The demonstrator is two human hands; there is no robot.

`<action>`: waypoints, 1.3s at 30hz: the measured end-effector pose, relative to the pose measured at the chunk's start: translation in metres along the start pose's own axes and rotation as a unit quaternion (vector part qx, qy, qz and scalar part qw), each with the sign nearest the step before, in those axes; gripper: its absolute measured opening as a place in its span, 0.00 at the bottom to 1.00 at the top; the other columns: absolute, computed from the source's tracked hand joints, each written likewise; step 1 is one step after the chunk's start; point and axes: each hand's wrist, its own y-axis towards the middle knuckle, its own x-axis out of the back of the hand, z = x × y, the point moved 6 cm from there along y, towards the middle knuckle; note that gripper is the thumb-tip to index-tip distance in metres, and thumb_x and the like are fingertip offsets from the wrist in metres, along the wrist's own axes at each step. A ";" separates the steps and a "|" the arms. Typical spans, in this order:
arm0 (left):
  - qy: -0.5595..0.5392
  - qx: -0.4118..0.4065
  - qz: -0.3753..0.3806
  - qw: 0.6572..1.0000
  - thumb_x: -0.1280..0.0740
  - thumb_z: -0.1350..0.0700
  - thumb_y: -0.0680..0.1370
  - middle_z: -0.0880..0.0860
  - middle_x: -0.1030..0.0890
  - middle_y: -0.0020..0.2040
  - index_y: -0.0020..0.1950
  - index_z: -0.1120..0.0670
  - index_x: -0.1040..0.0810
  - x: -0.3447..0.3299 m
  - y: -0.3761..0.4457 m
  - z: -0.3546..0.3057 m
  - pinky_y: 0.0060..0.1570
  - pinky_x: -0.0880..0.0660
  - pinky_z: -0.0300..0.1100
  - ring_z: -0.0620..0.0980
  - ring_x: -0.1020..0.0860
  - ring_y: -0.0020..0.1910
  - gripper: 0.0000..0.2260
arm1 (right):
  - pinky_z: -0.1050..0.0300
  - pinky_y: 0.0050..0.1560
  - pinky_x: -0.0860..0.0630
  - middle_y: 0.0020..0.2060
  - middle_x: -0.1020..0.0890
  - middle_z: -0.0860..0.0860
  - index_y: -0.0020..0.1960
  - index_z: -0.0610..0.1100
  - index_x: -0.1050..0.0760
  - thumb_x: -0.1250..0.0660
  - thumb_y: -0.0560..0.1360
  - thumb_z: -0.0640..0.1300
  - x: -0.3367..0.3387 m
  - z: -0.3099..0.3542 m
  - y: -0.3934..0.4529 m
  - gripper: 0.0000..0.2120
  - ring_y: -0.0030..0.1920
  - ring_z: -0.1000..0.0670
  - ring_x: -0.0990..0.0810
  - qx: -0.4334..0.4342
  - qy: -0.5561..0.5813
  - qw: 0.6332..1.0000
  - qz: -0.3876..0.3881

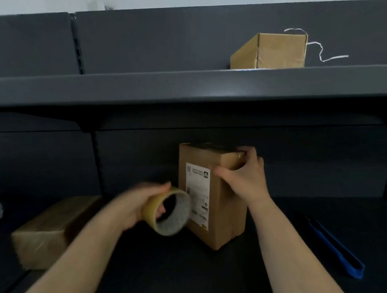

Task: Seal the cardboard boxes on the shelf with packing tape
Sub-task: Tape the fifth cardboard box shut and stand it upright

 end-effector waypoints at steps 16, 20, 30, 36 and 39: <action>-0.096 -0.109 0.144 0.979 0.27 0.48 0.66 0.56 0.19 0.27 0.41 0.55 0.17 -0.029 -0.014 -0.006 0.31 0.22 0.39 0.49 0.20 0.27 0.11 | 0.42 0.57 0.27 0.59 0.31 0.47 0.65 0.53 0.36 0.27 0.47 0.67 0.051 -0.039 0.014 0.49 0.57 0.44 0.28 -0.148 0.183 0.963 -0.131; 0.033 -0.105 0.121 0.987 0.25 0.51 0.65 0.55 0.18 0.28 0.43 0.57 0.19 -0.021 -0.011 -0.011 0.31 0.23 0.37 0.48 0.19 0.28 0.12 | 0.41 0.57 0.26 0.60 0.29 0.45 0.64 0.52 0.35 0.27 0.46 0.66 0.055 -0.046 0.012 0.49 0.56 0.43 0.27 -0.178 0.233 0.945 -0.145; -0.014 -0.057 0.135 0.989 0.31 0.52 0.69 0.57 0.20 0.28 0.45 0.59 0.18 0.002 -0.009 0.010 0.28 0.23 0.39 0.50 0.20 0.27 0.11 | 0.39 0.57 0.28 0.61 0.30 0.45 0.61 0.53 0.34 0.29 0.45 0.65 0.050 -0.056 -0.007 0.47 0.57 0.41 0.29 -0.260 0.298 0.901 -0.177; 0.192 -0.014 0.064 0.979 0.29 0.45 0.72 0.50 0.20 0.27 0.50 0.55 0.19 -0.016 -0.008 0.034 0.28 0.26 0.37 0.43 0.22 0.27 0.14 | 0.44 0.50 0.25 0.49 0.23 0.45 0.67 0.49 0.34 0.27 0.44 0.64 0.045 -0.087 -0.032 0.53 0.47 0.43 0.24 -0.362 0.399 0.821 -0.188; 0.228 -0.027 0.080 0.970 0.31 0.47 0.74 0.49 0.19 0.27 0.60 0.46 0.28 -0.020 -0.003 0.027 0.26 0.26 0.36 0.43 0.20 0.29 0.16 | 0.42 0.55 0.28 0.55 0.26 0.45 0.70 0.49 0.39 0.29 0.45 0.66 0.047 -0.093 -0.030 0.57 0.53 0.42 0.27 -0.374 0.373 0.830 -0.180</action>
